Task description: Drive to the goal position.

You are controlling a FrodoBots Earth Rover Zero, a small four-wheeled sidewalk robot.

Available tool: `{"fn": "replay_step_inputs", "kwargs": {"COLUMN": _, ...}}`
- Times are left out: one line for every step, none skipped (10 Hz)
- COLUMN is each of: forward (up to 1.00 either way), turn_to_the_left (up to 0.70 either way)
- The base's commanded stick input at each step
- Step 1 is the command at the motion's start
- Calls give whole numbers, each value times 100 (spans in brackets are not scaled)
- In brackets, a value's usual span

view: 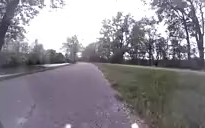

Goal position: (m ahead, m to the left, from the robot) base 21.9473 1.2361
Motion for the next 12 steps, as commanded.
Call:
{"fn": "replay_step_inputs", "kwargs": {"forward": 100, "turn_to_the_left": 0}}
{"fn": "replay_step_inputs", "kwargs": {"forward": 100, "turn_to_the_left": 0}}
{"fn": "replay_step_inputs", "kwargs": {"forward": 100, "turn_to_the_left": 0}}
{"fn": "replay_step_inputs", "kwargs": {"forward": 100, "turn_to_the_left": 0}}
{"fn": "replay_step_inputs", "kwargs": {"forward": 100, "turn_to_the_left": 0}}
{"fn": "replay_step_inputs", "kwargs": {"forward": 100, "turn_to_the_left": 0}}
{"fn": "replay_step_inputs", "kwargs": {"forward": 100, "turn_to_the_left": 0}}
{"fn": "replay_step_inputs", "kwargs": {"forward": 100, "turn_to_the_left": 0}}
{"fn": "replay_step_inputs", "kwargs": {"forward": 100, "turn_to_the_left": -24}}
{"fn": "replay_step_inputs", "kwargs": {"forward": 100, "turn_to_the_left": -40}}
{"fn": "replay_step_inputs", "kwargs": {"forward": 100, "turn_to_the_left": -40}}
{"fn": "replay_step_inputs", "kwargs": {"forward": 100, "turn_to_the_left": -31}}
